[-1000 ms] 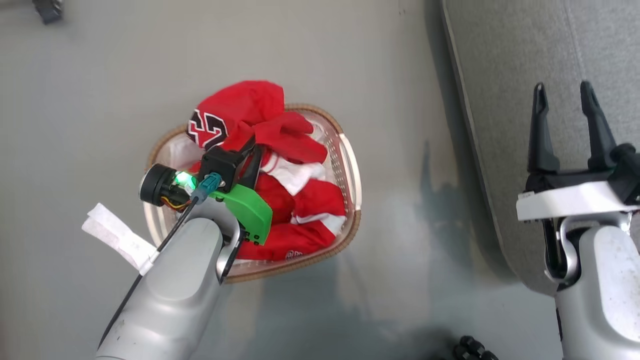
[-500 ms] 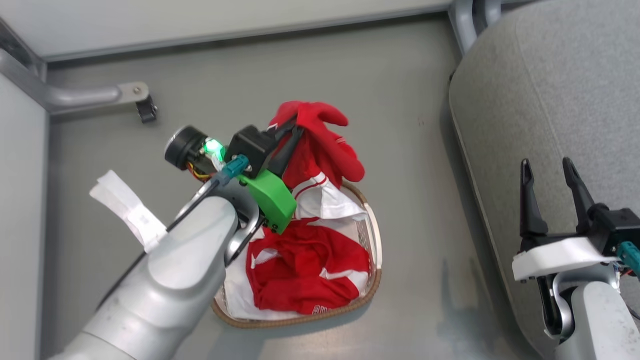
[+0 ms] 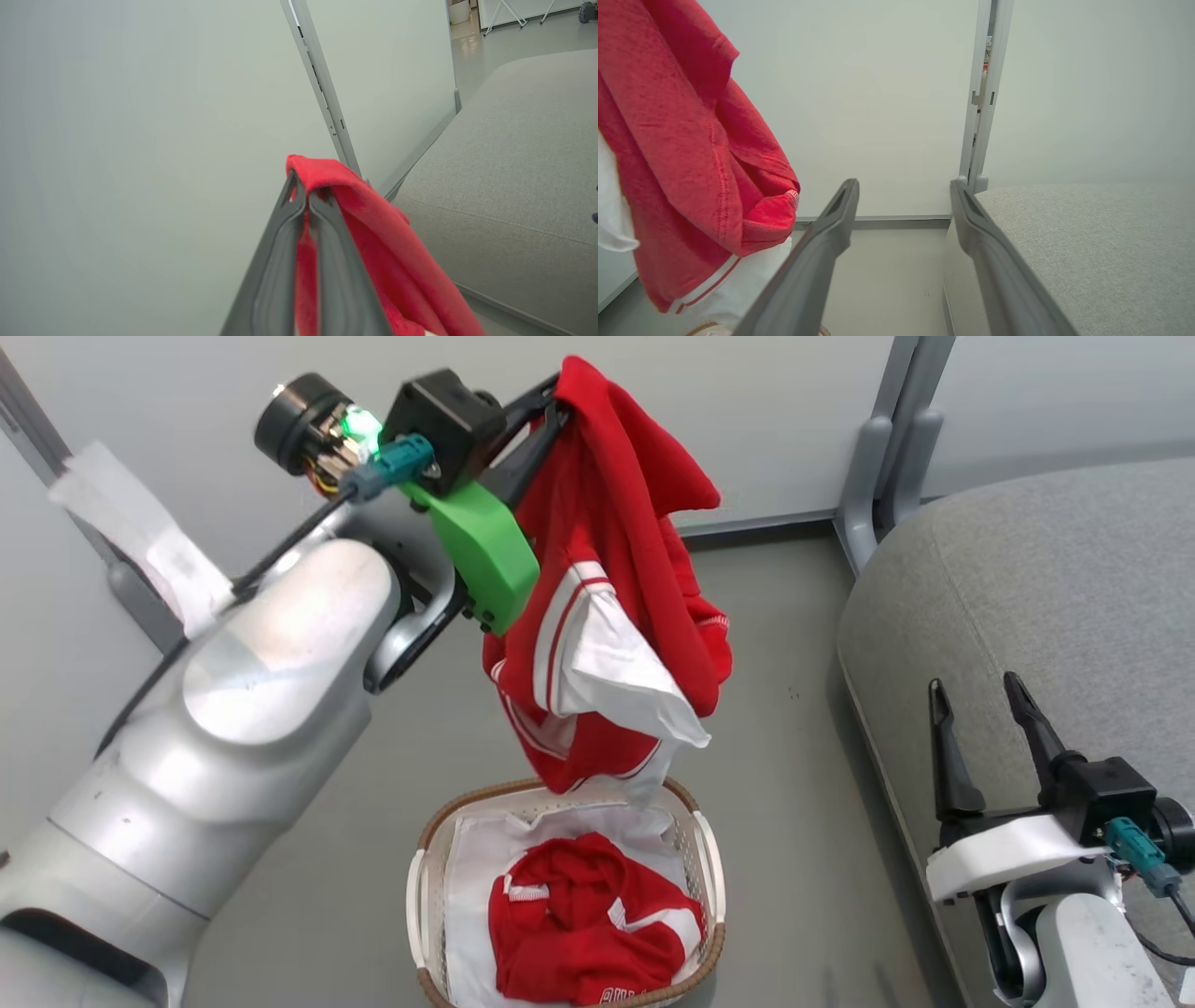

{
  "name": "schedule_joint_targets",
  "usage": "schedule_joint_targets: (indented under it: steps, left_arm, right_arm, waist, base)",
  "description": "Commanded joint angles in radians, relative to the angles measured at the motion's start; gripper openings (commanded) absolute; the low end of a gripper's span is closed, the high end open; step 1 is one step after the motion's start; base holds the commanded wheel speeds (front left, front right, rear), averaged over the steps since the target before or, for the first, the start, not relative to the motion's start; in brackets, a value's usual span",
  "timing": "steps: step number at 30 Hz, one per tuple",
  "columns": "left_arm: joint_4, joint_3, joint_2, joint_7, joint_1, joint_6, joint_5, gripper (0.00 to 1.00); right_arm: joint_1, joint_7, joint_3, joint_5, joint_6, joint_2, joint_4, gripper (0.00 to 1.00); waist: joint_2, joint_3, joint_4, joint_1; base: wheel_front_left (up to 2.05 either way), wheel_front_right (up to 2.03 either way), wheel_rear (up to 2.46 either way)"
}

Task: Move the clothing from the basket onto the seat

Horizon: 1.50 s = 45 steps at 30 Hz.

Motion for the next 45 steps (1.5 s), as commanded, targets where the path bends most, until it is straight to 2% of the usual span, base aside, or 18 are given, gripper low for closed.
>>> schedule_joint_targets:
  steps: [1,9,17,21,32,40,41,43,44,45]
  left_arm:
    - [0.011,-0.006,0.002,0.005,-0.029,-0.002,-0.009,0.00]
    - [0.039,-0.045,-0.003,0.016,-0.111,-0.002,-0.056,0.00]
    - [0.059,-0.073,0.001,0.003,-0.142,-0.002,-0.087,0.00]
    - [0.073,-0.085,-0.008,0.004,-0.151,-0.002,-0.096,0.00]
    - [0.087,-0.123,-0.051,0.030,-0.166,-0.002,-0.116,0.00]
    - [0.072,-0.151,-0.064,0.041,-0.167,-0.002,-0.140,0.00]
    - [0.072,-0.152,-0.063,0.042,-0.167,-0.002,-0.144,0.00]
    - [0.069,-0.153,-0.062,0.043,-0.166,-0.002,-0.150,0.00]
    - [0.067,-0.152,-0.062,0.043,-0.165,-0.002,-0.152,0.00]
    - [0.066,-0.151,-0.062,0.042,-0.164,-0.002,-0.155,0.00]
  right_arm:
    - [0.005,-0.005,0.007,0.000,-0.001,-0.004,-0.002,1.00]
    - [-0.006,-0.005,0.070,0.003,-0.001,-0.004,-0.006,1.00]
    - [-0.052,-0.005,0.277,-0.015,-0.001,-0.004,-0.009,1.00]
    - [-0.090,-0.005,0.361,-0.028,-0.001,-0.004,0.019,1.00]
    - [-0.231,-0.004,0.497,-0.044,-0.001,-0.004,0.138,1.00]
    - [-0.315,-0.004,0.556,0.017,-0.001,-0.004,0.247,1.00]
    - [-0.320,-0.003,0.562,0.028,-0.001,-0.004,0.264,0.86]
    - [-0.336,-0.004,0.568,0.042,-0.001,-0.004,0.286,0.38]
    - [-0.343,-0.004,0.569,0.047,-0.001,-0.004,0.294,0.29]
    - [-0.350,-0.003,0.570,0.051,-0.001,-0.004,0.304,0.01]
  waist:
    - [-0.0001,-0.020,-0.009,0.0001]
    - [-0.0001,-0.027,-0.013,0.0001]
    - [-0.0001,-0.033,-0.009,0.0001]
    - [-0.0001,-0.037,-0.009,0.0001]
    - [-0.0001,-0.040,0.017,0.0001]
    - [-0.0001,-0.049,0.062,0.0001]
    - [-0.0001,-0.050,0.066,0.0001]
    - [-0.0001,-0.052,0.072,0.0001]
    - [-0.0001,-0.052,0.074,0.0001]
    - [-0.0001,-0.052,0.076,0.0001]
  base:
    - [0.00,0.00,0.00]
    - [0.00,0.00,0.00]
    - [0.00,0.00,0.00]
    - [0.00,0.00,0.00]
    - [0.00,0.00,0.00]
    - [0.00,0.00,0.00]
    - [0.00,0.00,0.00]
    - [0.00,0.00,0.00]
    - [0.00,0.00,0.00]
    - [0.00,0.00,0.00]
